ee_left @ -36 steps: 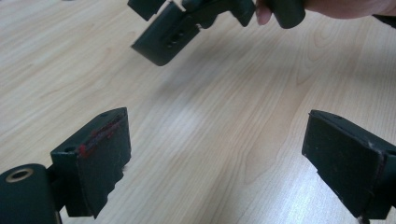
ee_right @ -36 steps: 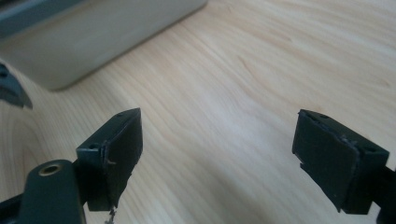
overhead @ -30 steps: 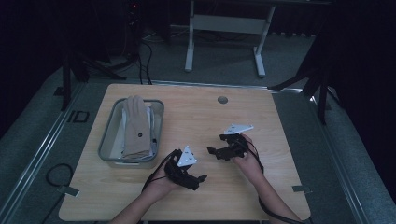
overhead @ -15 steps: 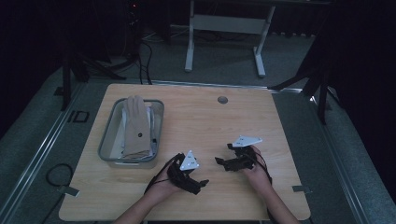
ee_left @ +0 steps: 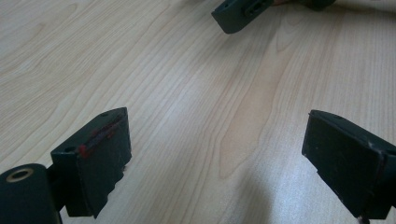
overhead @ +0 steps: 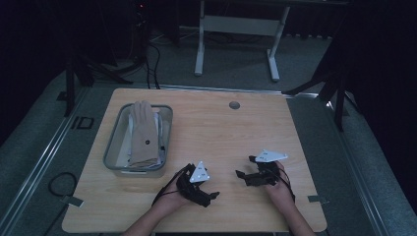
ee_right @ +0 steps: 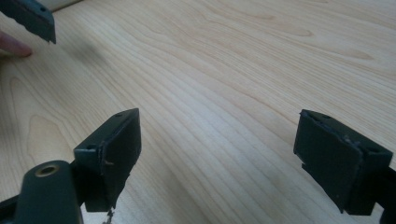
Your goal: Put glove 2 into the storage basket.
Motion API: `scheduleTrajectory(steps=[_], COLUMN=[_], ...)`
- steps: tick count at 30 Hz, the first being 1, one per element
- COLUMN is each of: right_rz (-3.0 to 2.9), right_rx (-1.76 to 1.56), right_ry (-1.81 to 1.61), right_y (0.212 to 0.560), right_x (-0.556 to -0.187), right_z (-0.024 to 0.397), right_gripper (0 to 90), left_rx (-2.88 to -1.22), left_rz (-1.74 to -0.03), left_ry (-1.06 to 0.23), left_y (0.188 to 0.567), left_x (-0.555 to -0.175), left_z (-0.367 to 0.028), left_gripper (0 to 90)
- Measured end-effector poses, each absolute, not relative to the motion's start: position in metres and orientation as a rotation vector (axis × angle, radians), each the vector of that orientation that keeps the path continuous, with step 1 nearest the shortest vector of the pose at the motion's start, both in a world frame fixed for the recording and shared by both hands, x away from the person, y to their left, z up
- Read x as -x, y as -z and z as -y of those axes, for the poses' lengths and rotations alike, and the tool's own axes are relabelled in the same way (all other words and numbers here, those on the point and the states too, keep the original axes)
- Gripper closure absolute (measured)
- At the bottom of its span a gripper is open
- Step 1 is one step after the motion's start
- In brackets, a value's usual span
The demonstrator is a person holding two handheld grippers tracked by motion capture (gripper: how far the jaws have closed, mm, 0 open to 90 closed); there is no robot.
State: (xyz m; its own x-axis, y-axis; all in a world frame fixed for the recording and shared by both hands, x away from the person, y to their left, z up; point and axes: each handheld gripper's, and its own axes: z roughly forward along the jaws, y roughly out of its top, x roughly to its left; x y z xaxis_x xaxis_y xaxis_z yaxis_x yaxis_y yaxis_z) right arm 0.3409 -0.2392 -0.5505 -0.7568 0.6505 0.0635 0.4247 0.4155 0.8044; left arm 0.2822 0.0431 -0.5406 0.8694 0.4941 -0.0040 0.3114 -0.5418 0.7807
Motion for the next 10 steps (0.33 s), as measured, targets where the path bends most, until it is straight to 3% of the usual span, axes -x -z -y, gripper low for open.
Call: scheduleTrajectory(steps=[10], right_rz=[-2.398], right_rx=[-0.96], right_ry=[-1.248], right_y=[0.5515], right_x=[-0.3437], right_z=[0.2408], right_gripper=[14.7], left_rx=[-2.164], left_rz=[-0.578], left_ry=[-0.271], left_y=[0.5406], left_x=[-0.2817], left_z=[-0.046], left_gripper=[8.4])
